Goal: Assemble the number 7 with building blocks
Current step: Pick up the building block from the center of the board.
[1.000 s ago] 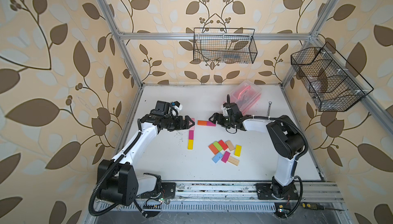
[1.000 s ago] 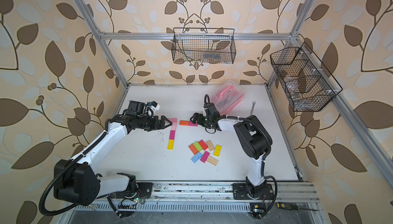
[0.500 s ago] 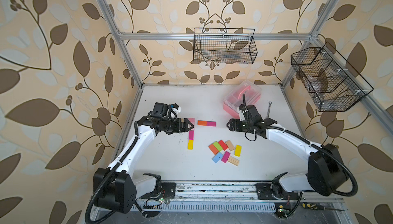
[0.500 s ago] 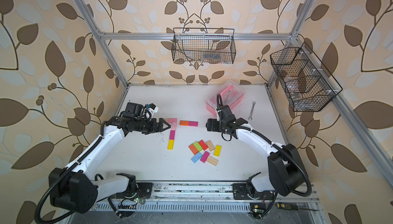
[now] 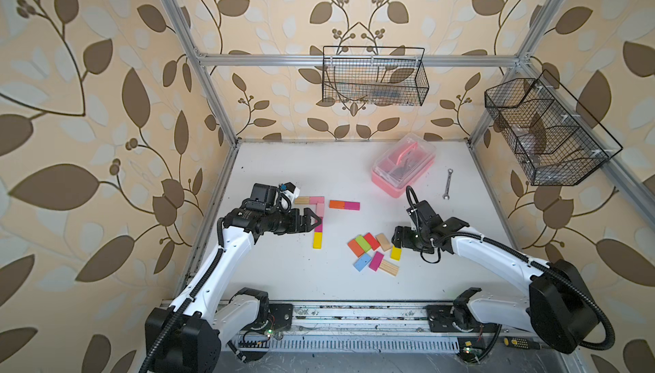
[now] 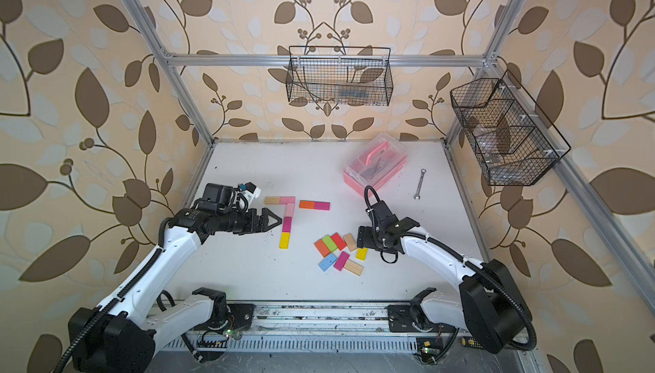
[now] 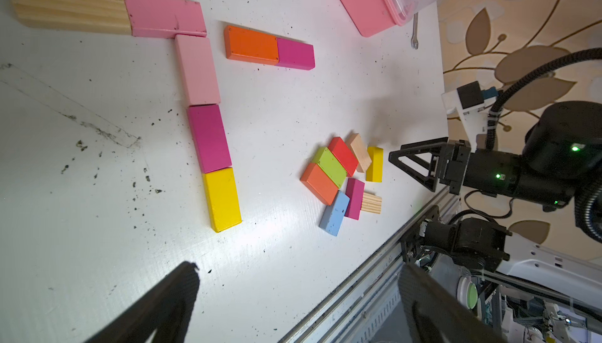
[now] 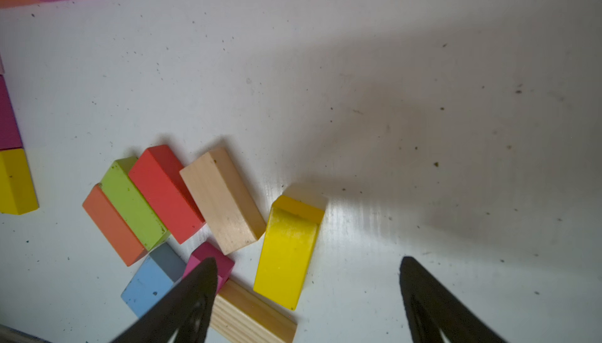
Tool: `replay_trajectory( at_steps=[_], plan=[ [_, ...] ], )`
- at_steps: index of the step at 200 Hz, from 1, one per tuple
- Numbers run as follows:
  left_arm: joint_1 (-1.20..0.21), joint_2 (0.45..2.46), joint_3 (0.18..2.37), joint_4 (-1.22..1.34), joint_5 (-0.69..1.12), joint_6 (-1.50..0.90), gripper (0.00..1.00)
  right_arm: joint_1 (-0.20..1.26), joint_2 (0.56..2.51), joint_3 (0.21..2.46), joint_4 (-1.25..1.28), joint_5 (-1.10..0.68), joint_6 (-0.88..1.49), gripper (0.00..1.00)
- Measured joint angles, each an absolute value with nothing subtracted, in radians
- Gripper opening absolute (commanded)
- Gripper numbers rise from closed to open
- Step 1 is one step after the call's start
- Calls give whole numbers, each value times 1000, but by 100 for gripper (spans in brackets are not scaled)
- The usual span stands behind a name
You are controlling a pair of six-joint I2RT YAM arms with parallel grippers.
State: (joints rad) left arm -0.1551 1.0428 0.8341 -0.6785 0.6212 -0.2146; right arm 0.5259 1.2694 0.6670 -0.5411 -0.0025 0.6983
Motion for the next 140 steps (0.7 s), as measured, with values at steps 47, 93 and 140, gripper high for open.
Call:
replay_trajectory(
  at_steps=[47, 93, 140],
  plan=[
    [-155, 1043, 834, -677, 621, -212, 99, 592, 1333, 667, -504, 59, 802, 81],
    [-155, 1042, 834, -677, 621, -212, 99, 626, 1391, 669, -475, 101, 849, 74],
    [-155, 1042, 834, -677, 621, -212, 99, 683, 1409, 681, -459, 150, 868, 68]
  ],
)
